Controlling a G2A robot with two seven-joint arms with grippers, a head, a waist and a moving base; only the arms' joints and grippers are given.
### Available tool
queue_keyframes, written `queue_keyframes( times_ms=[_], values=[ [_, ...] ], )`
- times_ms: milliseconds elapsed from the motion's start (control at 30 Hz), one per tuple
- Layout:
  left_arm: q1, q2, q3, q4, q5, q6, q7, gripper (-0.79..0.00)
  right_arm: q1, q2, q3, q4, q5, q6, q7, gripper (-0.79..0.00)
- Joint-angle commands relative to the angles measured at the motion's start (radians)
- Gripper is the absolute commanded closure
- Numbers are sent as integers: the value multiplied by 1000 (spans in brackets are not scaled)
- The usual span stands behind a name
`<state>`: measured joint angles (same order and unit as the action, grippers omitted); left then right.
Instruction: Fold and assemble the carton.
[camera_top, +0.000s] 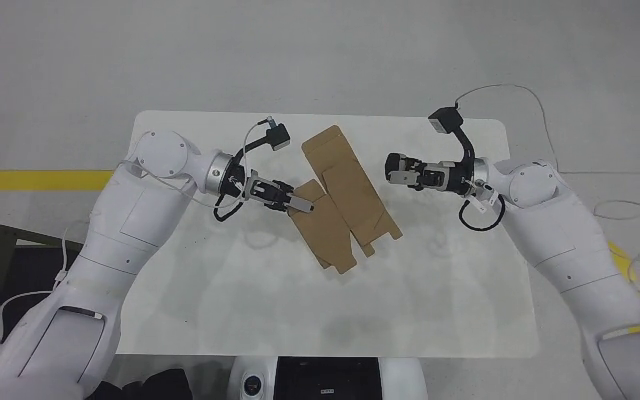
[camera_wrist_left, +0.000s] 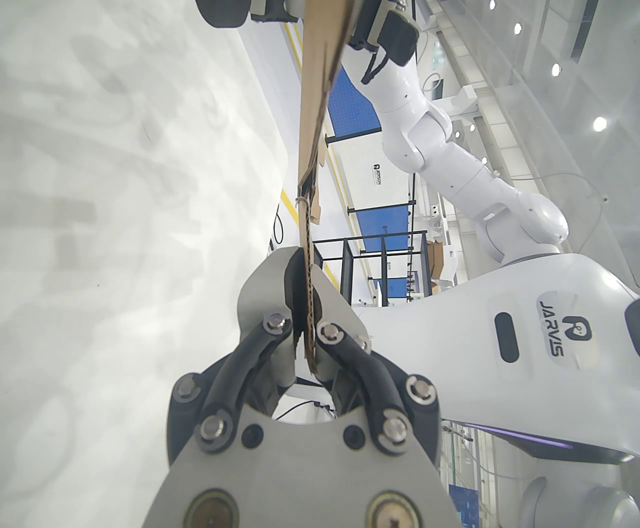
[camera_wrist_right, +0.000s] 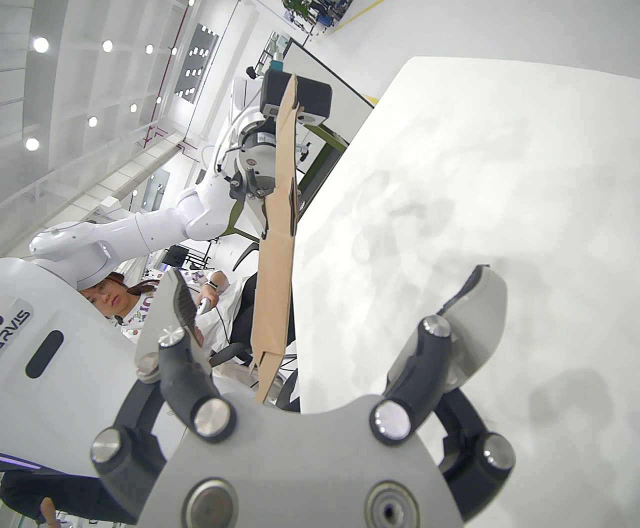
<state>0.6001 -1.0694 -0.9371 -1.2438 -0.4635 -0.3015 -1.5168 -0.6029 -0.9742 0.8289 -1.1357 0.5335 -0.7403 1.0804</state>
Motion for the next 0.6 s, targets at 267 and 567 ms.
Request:
queue_keyframes(
  times_ms=[267,567],
  values=[
    [8,-1,6,-13,1,2,17,0,-6,0,0,-4,-7,9,-10,-785],
    [38,9,-1,-74,40,16,9,0,-13,-4,-7,-69,-91,30,29,-785]
  ],
)
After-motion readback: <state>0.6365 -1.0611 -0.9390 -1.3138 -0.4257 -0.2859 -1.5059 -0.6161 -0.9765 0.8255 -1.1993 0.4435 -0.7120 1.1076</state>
